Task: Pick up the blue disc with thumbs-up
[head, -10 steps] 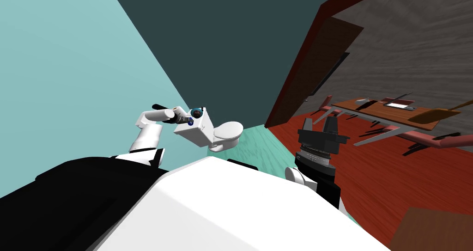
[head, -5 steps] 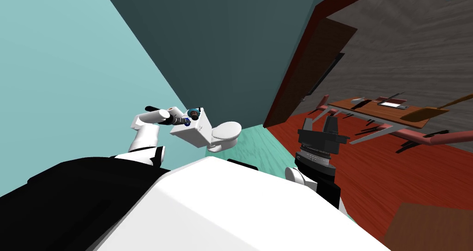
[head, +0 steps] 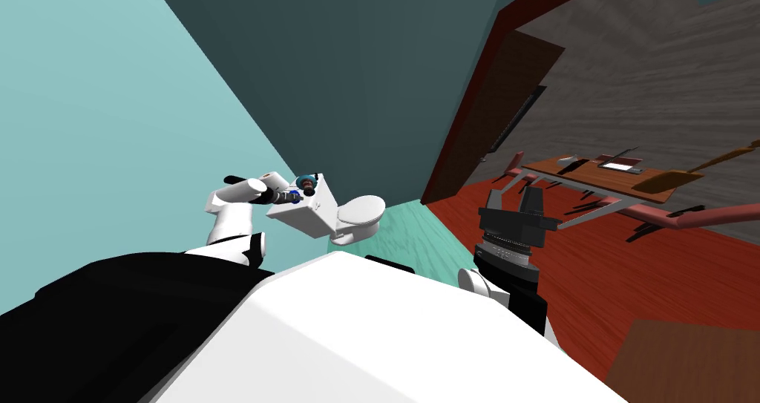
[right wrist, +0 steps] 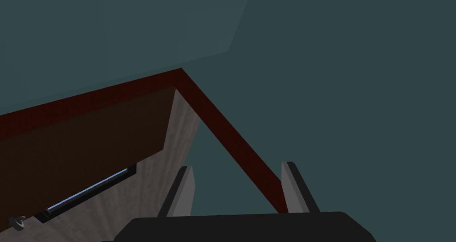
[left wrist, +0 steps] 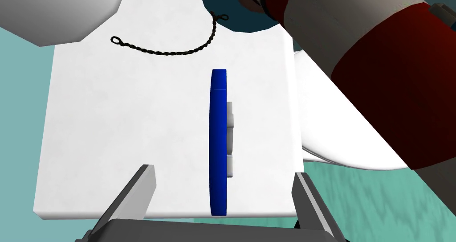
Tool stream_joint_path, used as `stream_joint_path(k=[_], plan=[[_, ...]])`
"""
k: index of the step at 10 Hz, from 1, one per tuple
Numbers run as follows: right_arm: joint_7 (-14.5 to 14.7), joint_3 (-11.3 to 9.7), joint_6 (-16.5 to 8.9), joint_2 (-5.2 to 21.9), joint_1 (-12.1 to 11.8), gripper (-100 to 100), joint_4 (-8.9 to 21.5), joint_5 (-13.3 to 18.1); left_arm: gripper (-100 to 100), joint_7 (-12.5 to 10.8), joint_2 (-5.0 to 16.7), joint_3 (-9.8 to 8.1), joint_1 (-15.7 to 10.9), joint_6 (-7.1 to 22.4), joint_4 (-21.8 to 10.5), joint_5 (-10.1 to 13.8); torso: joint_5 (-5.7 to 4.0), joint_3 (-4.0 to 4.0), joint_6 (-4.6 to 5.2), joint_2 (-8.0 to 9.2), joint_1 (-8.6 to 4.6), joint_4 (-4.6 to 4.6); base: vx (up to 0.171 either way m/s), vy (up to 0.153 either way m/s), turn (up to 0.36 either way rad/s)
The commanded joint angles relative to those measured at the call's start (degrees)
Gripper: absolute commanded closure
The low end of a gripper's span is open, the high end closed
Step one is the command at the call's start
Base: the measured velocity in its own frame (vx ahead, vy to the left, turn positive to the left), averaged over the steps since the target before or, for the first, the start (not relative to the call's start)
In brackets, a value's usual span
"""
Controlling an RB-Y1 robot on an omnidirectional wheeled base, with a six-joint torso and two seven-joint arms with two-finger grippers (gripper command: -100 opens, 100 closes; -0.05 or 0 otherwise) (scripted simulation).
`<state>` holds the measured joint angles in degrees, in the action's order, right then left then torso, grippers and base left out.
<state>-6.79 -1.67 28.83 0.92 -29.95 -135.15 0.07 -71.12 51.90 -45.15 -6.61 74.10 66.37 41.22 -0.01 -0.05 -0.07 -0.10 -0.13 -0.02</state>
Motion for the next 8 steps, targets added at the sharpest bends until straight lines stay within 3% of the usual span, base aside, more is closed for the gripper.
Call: stream_joint_path(k=[1, 2, 6, 7, 8], plan=[[0.0, 0.0, 0.0, 0.0, 0.0, 0, 0.0, 0.0, -100, 0.0, 0.0, 0.0, 0.0, 0.0, 0.0, 0.0, 0.0, 0.0, 0.0, 0.0, 0.0, 0.0, 0.004, -0.018, 0.0], [0.0, 0.0, 0.0, 0.0, 0.0, 0, 0.0, 0.0, 100, 0.4, 0.0, -0.08, 0.0, 0.0, -0.1, 0.0, 0.01, 0.02, 0.0, 0.03, 0.09, 0.01, 0.0, 0.0, 0.0], [0.0, 0.0, 0.0, 0.0, 0.0, 0, 0.0, 0.0, 100, 0.3, 0.0, -0.08, 0.0, 0.0, -0.1, 0.0, 0.06, 0.03, 0.02, 0.05, 0.18, 0.01, 0.0, 0.0, 0.0], [0.0, 0.0, 0.0, 0.0, 0.0, 0, 0.0, 0.0, 0, 0.3, 0.0, -0.08, 0.0, 0.0, -0.1, 0.0, 0.06, 0.03, 0.02, 0.05, 0.18, 0.01, 0.0, 0.0, 0.0], [0.0, 0.0, 0.0, 0.0, 0.0, 0, 0.0, 0.0, 100, -2.5, 0.2, 2.15, 0.6, 0.3, 2.7, 0.1, 0.06, 0.03, 0.02, 0.06, 0.18, 0.02, -0.021, 0.044, 0.043]])
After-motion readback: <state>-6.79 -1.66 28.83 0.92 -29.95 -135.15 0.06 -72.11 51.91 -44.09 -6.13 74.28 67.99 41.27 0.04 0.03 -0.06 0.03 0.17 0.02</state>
